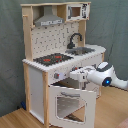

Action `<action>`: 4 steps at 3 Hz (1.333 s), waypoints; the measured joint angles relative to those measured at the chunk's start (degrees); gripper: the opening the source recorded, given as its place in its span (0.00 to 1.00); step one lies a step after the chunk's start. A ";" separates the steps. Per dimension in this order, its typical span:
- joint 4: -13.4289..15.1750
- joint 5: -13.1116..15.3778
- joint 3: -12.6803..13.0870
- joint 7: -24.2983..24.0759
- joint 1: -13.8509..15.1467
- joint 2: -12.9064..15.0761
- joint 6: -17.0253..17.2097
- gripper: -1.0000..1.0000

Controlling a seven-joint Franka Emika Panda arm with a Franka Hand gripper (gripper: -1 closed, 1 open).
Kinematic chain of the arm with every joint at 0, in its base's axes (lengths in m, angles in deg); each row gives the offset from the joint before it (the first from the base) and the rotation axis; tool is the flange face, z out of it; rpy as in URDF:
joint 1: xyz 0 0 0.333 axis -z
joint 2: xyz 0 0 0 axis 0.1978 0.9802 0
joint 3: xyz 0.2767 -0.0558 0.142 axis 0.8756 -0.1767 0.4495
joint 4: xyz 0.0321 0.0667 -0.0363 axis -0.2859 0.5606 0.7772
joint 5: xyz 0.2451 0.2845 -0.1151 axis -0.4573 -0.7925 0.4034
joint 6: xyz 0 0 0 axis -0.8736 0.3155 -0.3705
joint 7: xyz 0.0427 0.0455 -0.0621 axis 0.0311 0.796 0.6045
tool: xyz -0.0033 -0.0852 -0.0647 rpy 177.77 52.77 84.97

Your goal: Play with the kitchen

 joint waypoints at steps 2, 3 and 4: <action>0.10 -0.62 -0.63 -5.34 -1.69 0.72 1.60 1.00; 1.12 -0.62 -3.10 -5.09 -6.55 0.84 3.14 1.00; 1.07 -0.63 -5.34 -5.06 -11.39 0.84 6.01 1.00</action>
